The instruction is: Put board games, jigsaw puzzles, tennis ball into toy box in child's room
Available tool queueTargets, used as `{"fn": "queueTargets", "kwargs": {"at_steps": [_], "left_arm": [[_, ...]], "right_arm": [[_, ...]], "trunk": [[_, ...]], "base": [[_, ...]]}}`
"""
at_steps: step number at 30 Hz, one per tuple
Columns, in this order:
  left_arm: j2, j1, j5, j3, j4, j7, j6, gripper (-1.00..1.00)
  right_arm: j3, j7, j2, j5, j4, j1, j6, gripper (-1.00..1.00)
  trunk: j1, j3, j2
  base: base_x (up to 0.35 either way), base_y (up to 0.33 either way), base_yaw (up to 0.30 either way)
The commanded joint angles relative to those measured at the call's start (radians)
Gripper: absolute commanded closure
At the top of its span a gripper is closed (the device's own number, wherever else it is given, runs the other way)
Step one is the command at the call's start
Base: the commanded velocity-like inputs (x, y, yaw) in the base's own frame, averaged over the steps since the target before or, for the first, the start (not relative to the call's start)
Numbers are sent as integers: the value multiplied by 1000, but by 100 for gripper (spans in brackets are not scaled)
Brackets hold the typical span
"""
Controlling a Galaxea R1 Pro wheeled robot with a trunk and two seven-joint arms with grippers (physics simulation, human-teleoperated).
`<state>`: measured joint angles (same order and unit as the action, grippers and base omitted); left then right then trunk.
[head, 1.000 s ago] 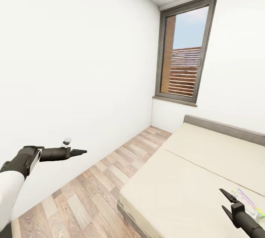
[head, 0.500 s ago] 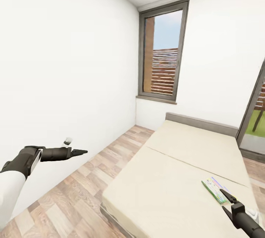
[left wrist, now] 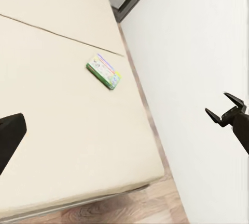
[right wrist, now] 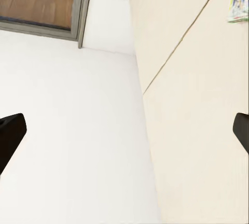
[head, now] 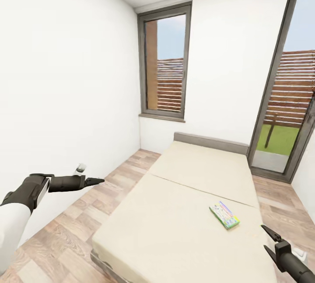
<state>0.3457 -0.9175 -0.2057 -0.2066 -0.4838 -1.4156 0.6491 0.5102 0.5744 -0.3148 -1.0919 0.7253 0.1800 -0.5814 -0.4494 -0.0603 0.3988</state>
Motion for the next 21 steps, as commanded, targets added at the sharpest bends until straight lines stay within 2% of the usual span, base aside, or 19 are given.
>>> {"fn": "queueTargets", "kwargs": {"at_steps": [1, 10, 21], "left_arm": [[-1, 0, -11, -7, -1, -8, 11, -100], [-1, 0, -11, -7, -1, -8, 11, -100], [-1, 0, -11, -7, -1, -8, 11, -100]], "right_arm": [[2, 1, 0, -5, -2, 1, -8, -100], [4, 2, 0, -5, -34, 1, -8, -100], [4, 2, 0, -5, -37, 1, -8, -100]], "trunk": [[-1, 1, 1], [-1, 1, 1], [-1, 1, 1]], "base": [[0, -249, -278], [0, -222, -278], [0, -27, -279]]}}
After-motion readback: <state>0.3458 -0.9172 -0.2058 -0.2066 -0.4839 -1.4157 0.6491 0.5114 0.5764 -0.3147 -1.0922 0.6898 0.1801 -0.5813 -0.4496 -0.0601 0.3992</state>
